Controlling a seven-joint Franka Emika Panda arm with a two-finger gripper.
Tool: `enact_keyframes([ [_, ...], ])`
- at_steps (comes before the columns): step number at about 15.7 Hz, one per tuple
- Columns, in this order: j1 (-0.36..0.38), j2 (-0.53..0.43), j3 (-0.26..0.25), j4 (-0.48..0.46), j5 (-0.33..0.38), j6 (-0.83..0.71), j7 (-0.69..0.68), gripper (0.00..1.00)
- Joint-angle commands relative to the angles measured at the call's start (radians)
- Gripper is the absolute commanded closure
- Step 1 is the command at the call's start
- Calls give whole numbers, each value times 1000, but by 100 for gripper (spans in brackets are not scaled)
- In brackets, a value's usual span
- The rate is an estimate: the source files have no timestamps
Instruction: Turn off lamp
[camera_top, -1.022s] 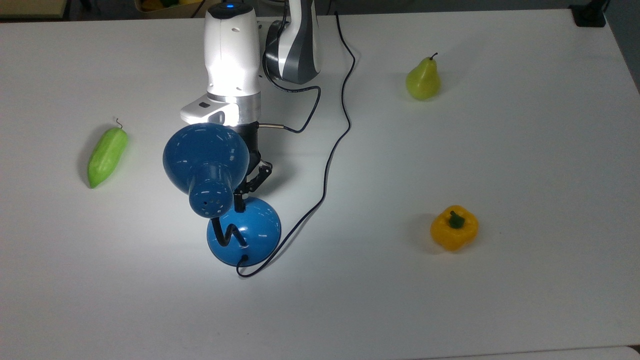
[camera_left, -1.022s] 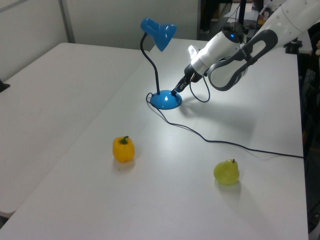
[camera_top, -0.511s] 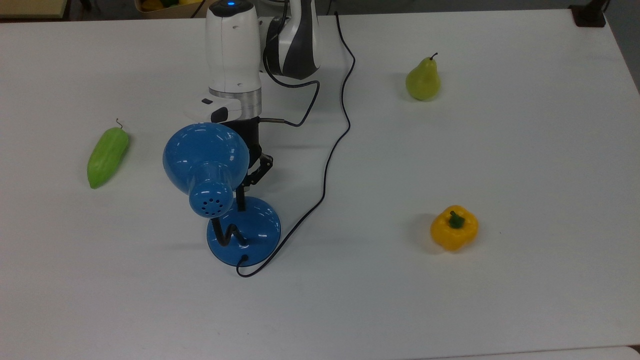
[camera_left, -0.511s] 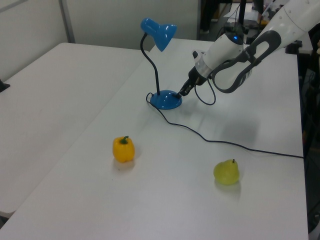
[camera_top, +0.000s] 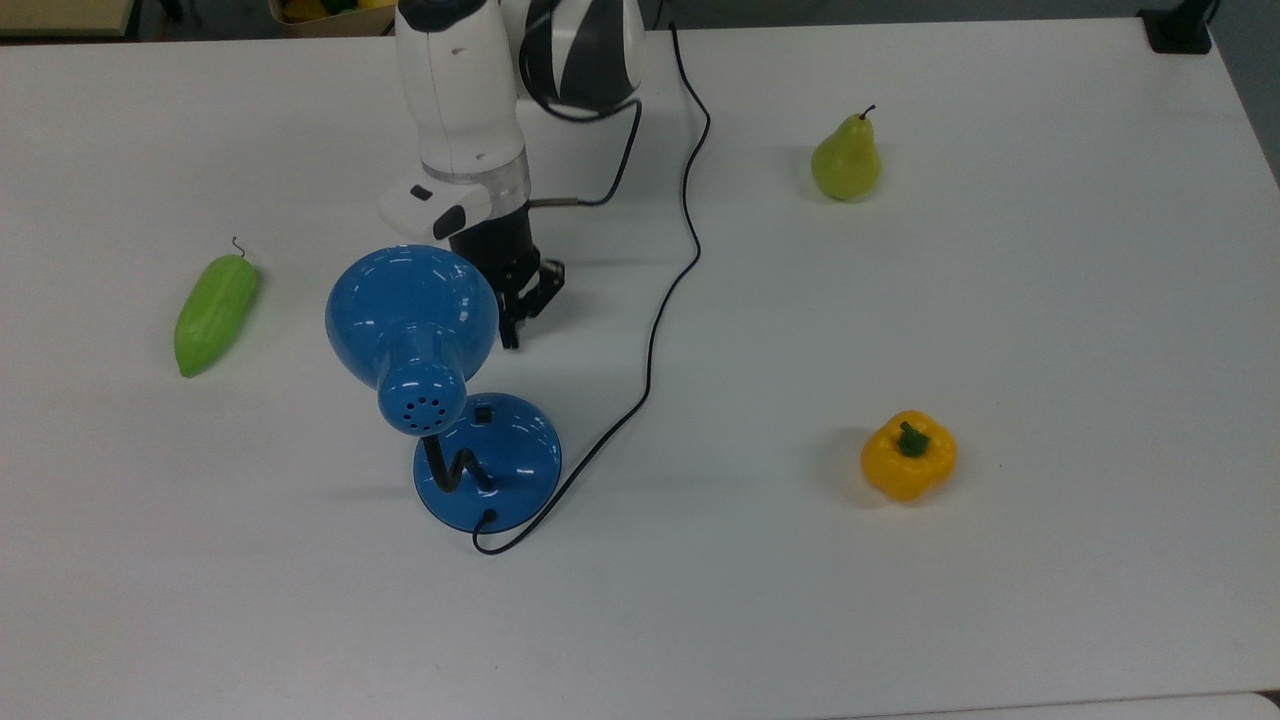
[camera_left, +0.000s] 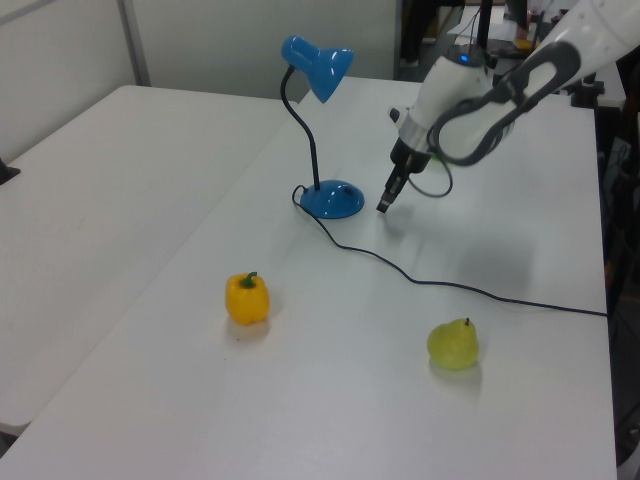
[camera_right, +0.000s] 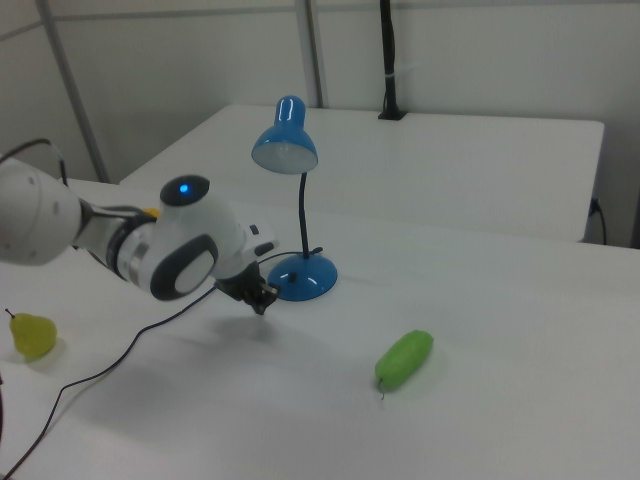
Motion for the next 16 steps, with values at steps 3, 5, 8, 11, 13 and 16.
enact_keyframes([
  [3, -3, -254, -46, -38, -29, -476, -15, 0],
  [5, -6, -314, -56, 2, -40, -635, -9, 0],
  [8, -18, -364, -69, 120, -82, -861, 128, 0],
  [11, -9, -365, -68, 256, -153, -1039, 334, 0],
  [13, -6, -367, -57, 316, -156, -1084, 410, 0],
  [16, -6, -371, -36, 396, -148, -1133, 445, 0],
])
